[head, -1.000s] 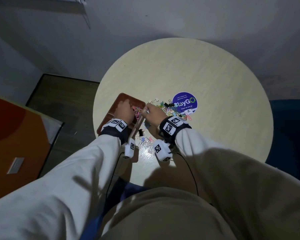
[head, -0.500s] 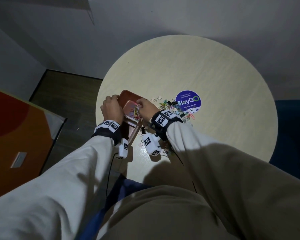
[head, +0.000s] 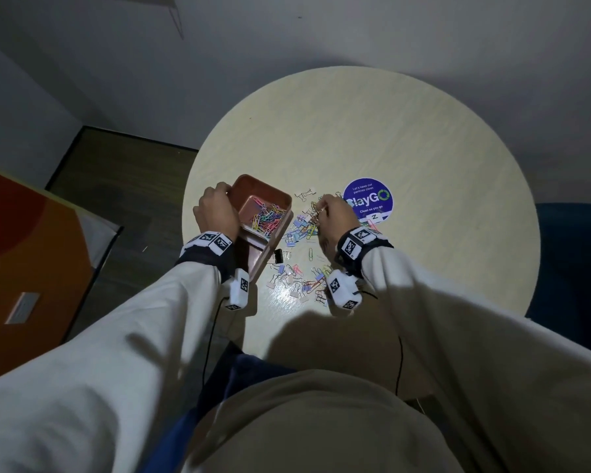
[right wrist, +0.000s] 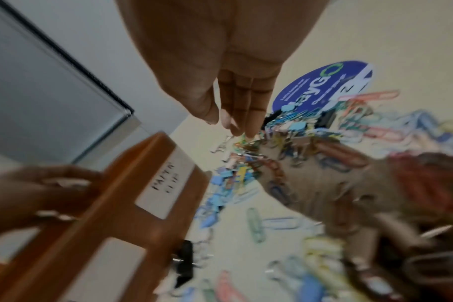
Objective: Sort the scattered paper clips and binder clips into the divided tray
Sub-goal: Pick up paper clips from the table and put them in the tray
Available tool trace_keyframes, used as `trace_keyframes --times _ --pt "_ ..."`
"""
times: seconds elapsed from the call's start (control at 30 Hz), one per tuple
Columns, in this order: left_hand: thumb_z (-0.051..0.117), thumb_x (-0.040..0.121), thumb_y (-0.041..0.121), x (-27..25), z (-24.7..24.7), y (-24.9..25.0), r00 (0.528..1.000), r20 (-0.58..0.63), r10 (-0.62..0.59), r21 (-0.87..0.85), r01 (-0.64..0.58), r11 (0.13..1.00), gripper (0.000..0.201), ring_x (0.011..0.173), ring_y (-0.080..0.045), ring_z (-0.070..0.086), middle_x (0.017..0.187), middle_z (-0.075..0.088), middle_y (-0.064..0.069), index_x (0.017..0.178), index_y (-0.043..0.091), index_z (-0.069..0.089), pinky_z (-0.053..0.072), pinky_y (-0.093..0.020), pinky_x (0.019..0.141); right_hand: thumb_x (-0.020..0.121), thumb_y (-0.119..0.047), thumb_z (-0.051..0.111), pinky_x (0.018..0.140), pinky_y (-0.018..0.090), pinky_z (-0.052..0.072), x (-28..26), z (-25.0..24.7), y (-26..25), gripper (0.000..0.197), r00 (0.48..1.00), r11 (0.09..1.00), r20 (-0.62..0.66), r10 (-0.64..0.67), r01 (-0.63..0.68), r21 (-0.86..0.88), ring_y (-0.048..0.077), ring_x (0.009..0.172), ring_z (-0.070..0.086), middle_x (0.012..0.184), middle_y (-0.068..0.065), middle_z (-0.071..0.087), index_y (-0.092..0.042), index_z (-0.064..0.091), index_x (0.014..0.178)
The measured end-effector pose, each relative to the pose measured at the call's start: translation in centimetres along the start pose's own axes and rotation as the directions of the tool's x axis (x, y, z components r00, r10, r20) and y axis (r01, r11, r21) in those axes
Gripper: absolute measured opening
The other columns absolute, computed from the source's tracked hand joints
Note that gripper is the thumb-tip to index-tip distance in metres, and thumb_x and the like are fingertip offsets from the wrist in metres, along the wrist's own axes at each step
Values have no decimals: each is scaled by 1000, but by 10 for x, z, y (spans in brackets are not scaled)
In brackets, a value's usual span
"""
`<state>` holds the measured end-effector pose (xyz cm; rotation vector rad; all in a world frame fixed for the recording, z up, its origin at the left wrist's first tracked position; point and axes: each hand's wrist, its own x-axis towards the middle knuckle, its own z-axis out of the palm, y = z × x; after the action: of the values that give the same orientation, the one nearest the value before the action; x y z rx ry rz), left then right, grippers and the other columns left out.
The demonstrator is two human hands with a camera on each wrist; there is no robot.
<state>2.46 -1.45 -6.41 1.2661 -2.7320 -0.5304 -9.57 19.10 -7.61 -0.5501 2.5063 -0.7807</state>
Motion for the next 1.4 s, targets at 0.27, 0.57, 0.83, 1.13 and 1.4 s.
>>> trace_keyframes --times 0.27,0.57,0.83,1.13,1.4 --pt "45 89 -4 5 2 1 999 19 -38 -9 38 999 40 106 -38 59 114 61 -18 122 11 61 43 -48 89 88 -24 67 87 46 52 10 26 14 46 986 916 163 -38 100 -389 34 118 49 133 15 42 -11 48 128" --pt "51 91 3 -1 -1 21 999 -36 -28 2 28 1000 39 120 -37 48 127 54 -19 128 11 57 35 -46 97 90 -4 61 88 43 50 12 52 13 36 988 930 145 -48 97 -353 36 116 51 129 19 47 -2 49 123" --pt "55 88 2 -12 0 41 994 -102 49 -32 -53 998 37 118 -33 46 125 52 -15 124 12 58 32 -41 100 76 19 40 60 30 33 13 50 27 37 992 991 109 -64 76 -112 23 71 44 91 9 45 -9 47 99" --pt "53 91 -3 -29 31 104 923 -88 376 -291 -385 876 30 93 -28 60 113 56 -14 119 6 60 52 -40 77 91 10 47 78 21 36 8 38 42 30 999 995 -7 52 -52 84 22 98 54 117 13 54 -4 53 117" --pt "56 87 -1 -19 74 141 831 391 396 -39 -415 909 37 99 -40 58 120 48 -18 123 4 51 49 -45 77 88 11 46 65 25 27 4 35 70 19 988 983 -41 150 -145 113 22 82 45 106 21 59 0 59 97"
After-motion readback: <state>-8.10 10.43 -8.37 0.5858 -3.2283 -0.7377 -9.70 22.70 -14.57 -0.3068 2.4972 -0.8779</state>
